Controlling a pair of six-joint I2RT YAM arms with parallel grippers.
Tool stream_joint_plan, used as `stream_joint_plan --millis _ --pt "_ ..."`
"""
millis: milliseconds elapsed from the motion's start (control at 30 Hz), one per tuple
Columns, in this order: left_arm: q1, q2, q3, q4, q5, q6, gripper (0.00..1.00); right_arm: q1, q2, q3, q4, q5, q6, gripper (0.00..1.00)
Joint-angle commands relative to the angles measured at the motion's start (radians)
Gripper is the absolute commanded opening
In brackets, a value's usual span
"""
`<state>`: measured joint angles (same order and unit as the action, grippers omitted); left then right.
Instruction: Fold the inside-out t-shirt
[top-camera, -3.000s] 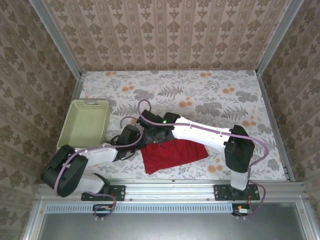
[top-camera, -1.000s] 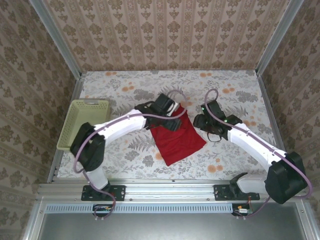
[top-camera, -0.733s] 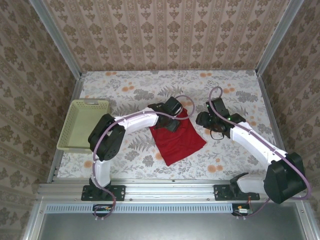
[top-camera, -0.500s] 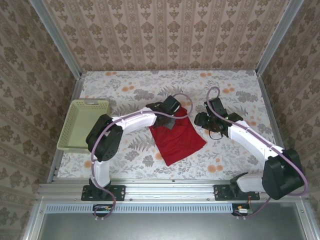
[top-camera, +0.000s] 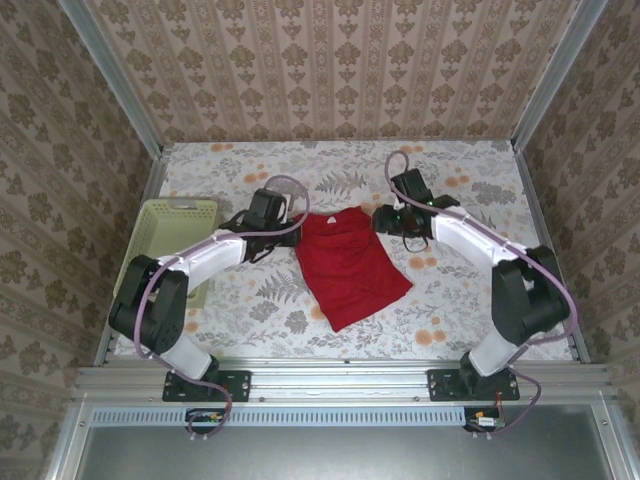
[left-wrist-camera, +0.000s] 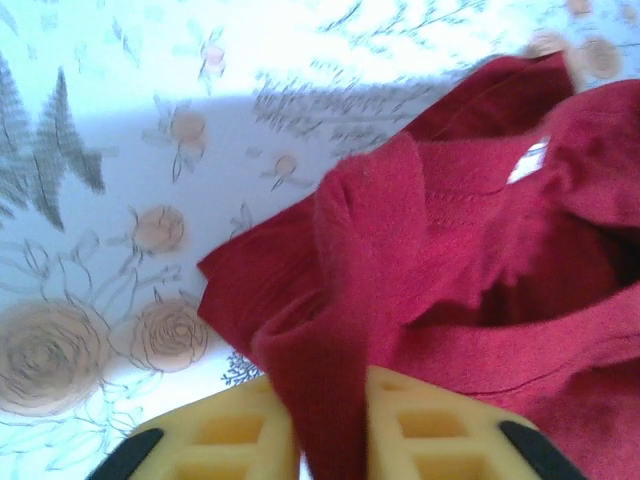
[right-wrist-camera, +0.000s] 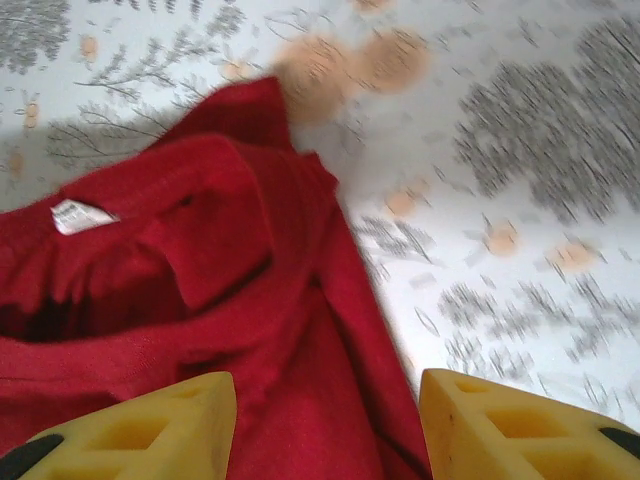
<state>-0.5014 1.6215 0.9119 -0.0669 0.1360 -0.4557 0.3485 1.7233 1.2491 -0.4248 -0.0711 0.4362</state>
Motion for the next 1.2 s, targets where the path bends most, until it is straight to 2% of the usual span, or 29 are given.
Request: stream_joint_plan --millis 0,67,200,333,433,533,633,833,1067,1100,1167 --pt "0.031 0.048 -0.041 0.077 0.056 -0.117 0.33 -0.005 0.099 0.079 -0.005 -0.061 -0.103 0.52" --pt "0.040 0.063 -0.050 0.091 0.069 -0.126 0.38 -0.004 0.146 0.131 -0.023 -0.102 -0.121 0.53" --pt "0.040 0.079 -0.029 0.093 0.089 -0.103 0.48 0.001 0.244 0.233 -0.096 -0.037 -0.119 0.53" --pt "0.040 0.113 -0.009 0.119 0.114 -0.100 0.45 0.002 0.323 0.310 -0.149 -0.031 -0.126 0.49" --pt "0.041 0.137 0.008 0.137 0.135 -0.103 0.36 0.005 0.373 0.371 -0.182 -0.045 -0.136 0.35" --pt "0.040 0.144 0.017 0.149 0.144 -0.106 0.26 0.009 0.398 0.442 -0.223 -0.009 -0.144 0.13" --pt "0.041 0.138 0.021 0.156 0.139 -0.106 0.18 0.018 0.391 0.516 -0.251 0.036 -0.165 0.01" --pt "0.041 0.121 0.003 0.181 0.123 -0.110 0.12 0.047 0.404 0.663 -0.306 0.070 -0.215 0.00" --pt "0.040 0.132 0.000 0.208 0.112 -0.118 0.11 0.094 0.537 0.843 -0.407 0.143 -0.263 0.00" --pt "0.069 0.134 -0.001 0.210 0.108 -0.121 0.11 0.098 0.557 0.866 -0.413 0.149 -0.268 0.00" --pt "0.072 0.138 -0.004 0.216 0.105 -0.125 0.11 0.101 0.593 0.902 -0.414 0.153 -0.272 0.00"
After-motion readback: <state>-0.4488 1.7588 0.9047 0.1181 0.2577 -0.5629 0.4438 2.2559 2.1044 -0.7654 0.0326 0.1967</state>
